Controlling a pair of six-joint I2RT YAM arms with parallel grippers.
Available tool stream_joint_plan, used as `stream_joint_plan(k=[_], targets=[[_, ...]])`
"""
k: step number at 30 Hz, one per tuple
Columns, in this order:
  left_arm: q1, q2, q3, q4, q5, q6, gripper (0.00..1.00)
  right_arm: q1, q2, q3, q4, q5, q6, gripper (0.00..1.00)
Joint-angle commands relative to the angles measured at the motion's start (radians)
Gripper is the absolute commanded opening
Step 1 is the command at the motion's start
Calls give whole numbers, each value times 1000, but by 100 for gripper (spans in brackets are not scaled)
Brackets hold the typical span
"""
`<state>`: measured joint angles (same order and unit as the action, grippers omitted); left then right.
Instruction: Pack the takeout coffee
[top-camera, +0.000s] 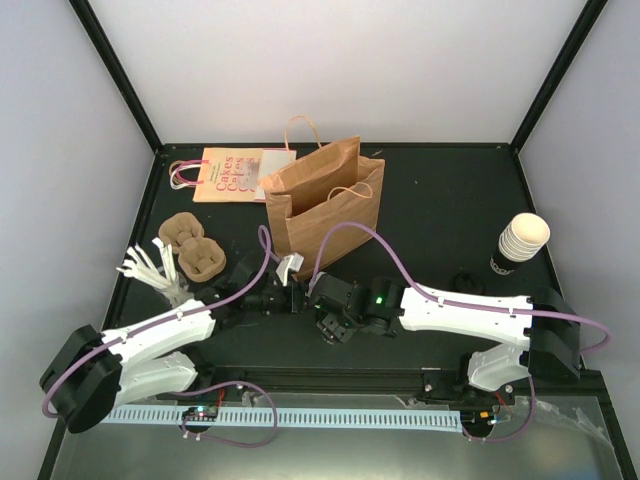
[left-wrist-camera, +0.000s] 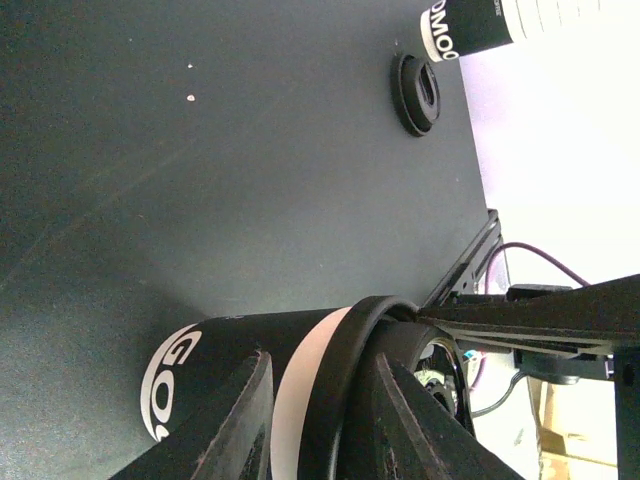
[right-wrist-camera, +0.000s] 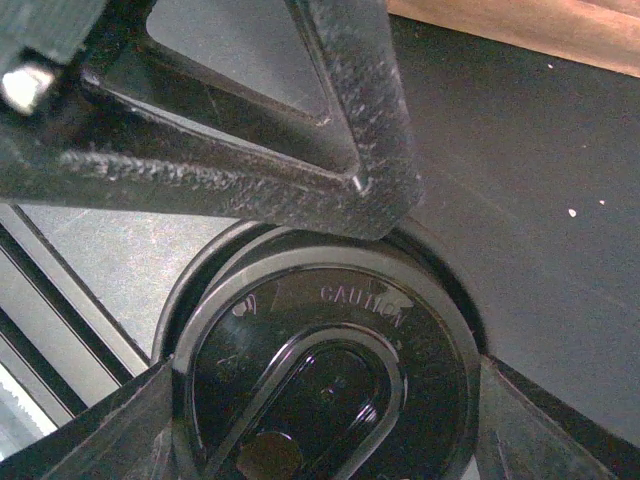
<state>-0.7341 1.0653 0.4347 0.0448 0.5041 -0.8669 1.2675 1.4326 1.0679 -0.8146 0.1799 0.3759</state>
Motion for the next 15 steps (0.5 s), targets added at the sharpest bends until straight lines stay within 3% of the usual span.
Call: stream_joint_plan(k=[1, 15], targets=[[4, 0, -7, -13, 32, 77, 30, 24, 98, -77, -108, -240, 26, 69], [4, 51, -86, 29, 52, 182, 29, 24, 89, -88, -111, -267, 15, 69]])
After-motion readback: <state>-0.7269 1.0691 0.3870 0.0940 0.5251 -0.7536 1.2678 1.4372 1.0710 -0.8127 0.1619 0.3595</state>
